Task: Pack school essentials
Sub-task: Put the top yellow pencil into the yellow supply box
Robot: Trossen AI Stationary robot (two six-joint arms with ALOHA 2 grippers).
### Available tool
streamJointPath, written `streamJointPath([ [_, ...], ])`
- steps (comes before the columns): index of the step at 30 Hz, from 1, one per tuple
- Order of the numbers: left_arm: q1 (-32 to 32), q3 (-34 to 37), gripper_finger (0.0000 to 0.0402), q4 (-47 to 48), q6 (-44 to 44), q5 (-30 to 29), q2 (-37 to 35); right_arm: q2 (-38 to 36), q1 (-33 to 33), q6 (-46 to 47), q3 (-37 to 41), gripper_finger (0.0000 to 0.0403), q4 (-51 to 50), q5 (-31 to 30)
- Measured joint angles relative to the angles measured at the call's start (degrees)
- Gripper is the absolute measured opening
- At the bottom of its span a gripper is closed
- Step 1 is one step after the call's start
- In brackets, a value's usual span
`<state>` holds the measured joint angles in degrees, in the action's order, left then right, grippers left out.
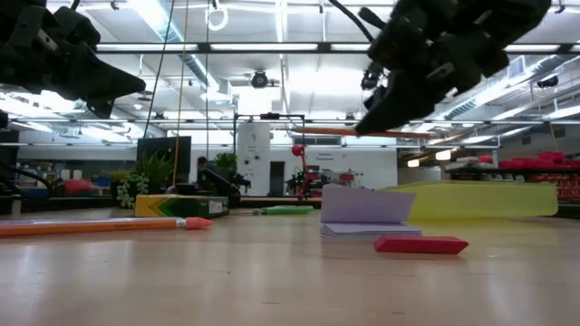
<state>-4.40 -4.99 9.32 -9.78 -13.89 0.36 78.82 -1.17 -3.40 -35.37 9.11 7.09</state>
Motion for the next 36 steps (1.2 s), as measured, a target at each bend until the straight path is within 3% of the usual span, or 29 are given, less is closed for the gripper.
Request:
streamJointPath([
  [9, 0.0, 0.0, 0.0036, -0.1, 0.0, 0.0, 0.0, -9.4, 5.7, 1.1, 9.3, 0.0031, -0.2, 6.2],
  [16, 0.0, 0.0, 0.0028, 0.0, 0.0, 0.0, 0.0, -12.4, 10.6, 0.4, 12.9, 0.0031, -2.6, 9.9],
  [25, 0.0, 0.0, 0.0030, 0.0, 0.0, 0.0, 0.0, -13.2, 14.4, 0.0, 15.1, 0.0031, -5.1, 11.0],
  [36, 0.0, 0.0, 0.0033, 0.0, 0.0, 0.0, 0.0, -21.5, 17.3, 0.4, 14.8, 0.0031, -15.2, 11.0],
])
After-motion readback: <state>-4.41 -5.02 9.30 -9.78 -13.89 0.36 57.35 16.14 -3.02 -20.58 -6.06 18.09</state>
